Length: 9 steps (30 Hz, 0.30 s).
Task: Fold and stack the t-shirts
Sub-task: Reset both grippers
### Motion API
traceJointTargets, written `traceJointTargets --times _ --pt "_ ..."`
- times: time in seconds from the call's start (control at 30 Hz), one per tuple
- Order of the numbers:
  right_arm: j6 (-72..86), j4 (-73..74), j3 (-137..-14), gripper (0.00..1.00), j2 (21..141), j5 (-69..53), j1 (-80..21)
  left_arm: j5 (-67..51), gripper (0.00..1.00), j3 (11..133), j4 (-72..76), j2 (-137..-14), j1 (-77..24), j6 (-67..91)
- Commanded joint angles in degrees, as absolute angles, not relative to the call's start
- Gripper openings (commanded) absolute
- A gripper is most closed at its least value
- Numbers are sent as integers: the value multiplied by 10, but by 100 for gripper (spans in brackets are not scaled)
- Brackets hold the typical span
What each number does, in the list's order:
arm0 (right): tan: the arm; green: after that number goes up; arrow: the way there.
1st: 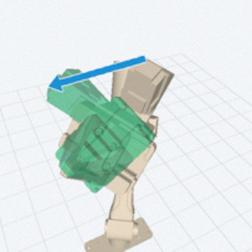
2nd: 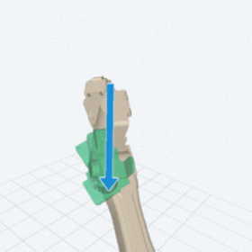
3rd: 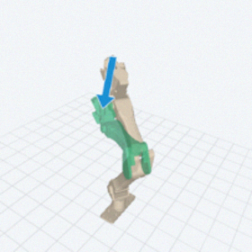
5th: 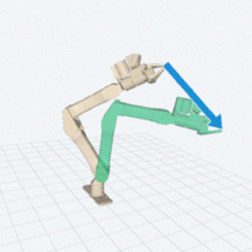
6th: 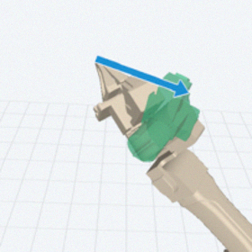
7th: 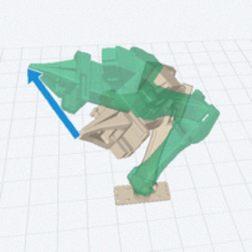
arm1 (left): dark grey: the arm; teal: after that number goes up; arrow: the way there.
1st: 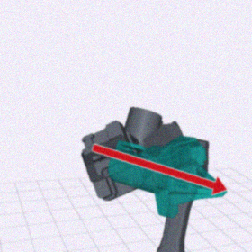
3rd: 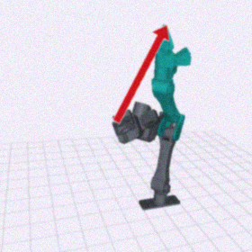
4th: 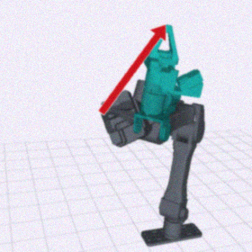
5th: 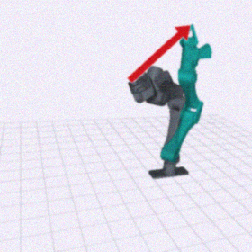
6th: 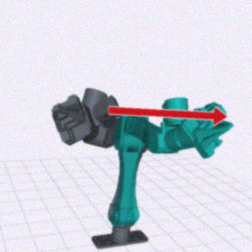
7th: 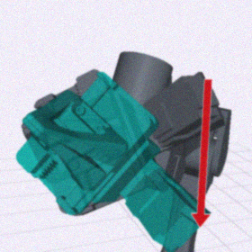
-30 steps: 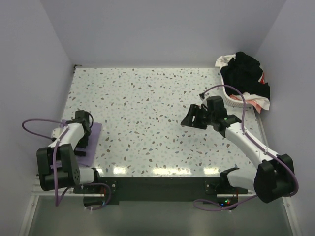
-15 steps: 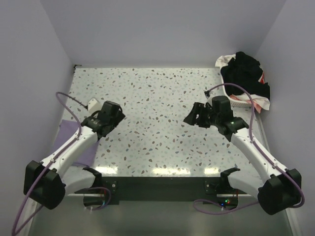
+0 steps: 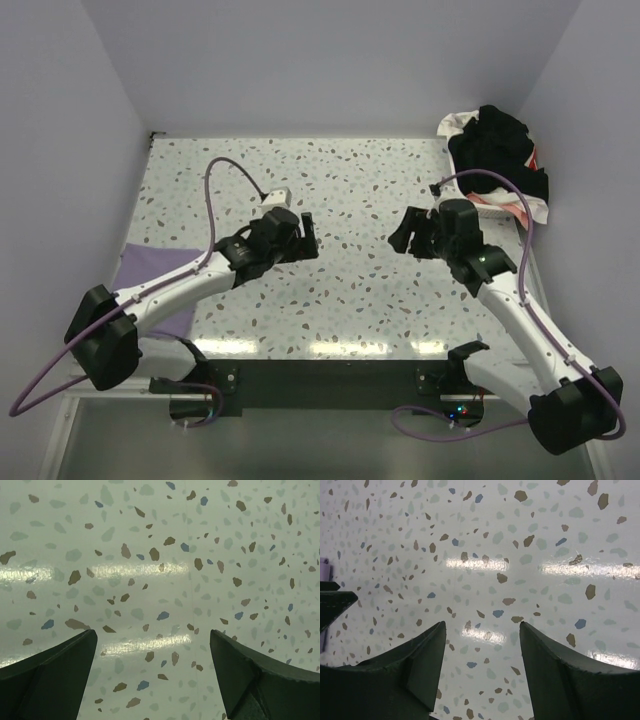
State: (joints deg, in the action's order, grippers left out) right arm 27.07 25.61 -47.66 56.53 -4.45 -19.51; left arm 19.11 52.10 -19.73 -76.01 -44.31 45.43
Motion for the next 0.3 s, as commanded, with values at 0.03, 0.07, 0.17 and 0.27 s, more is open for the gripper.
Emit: traceJointTargets --times 0.03,0.07,0.17,0.27 --pt "251 274 -476 64 563 -2 -198 158 100 576 -146 -754 -441 376" --pt "250 273 -469 63 564 -2 -198 156 100 581 -147 -756 -442 371" --pt "252 264 -461 63 567 18 -198 152 100 596 -155 -766 -441 357" --pt "254 260 -467 64 572 24 -197 147 100 609 -160 -775 -441 347"
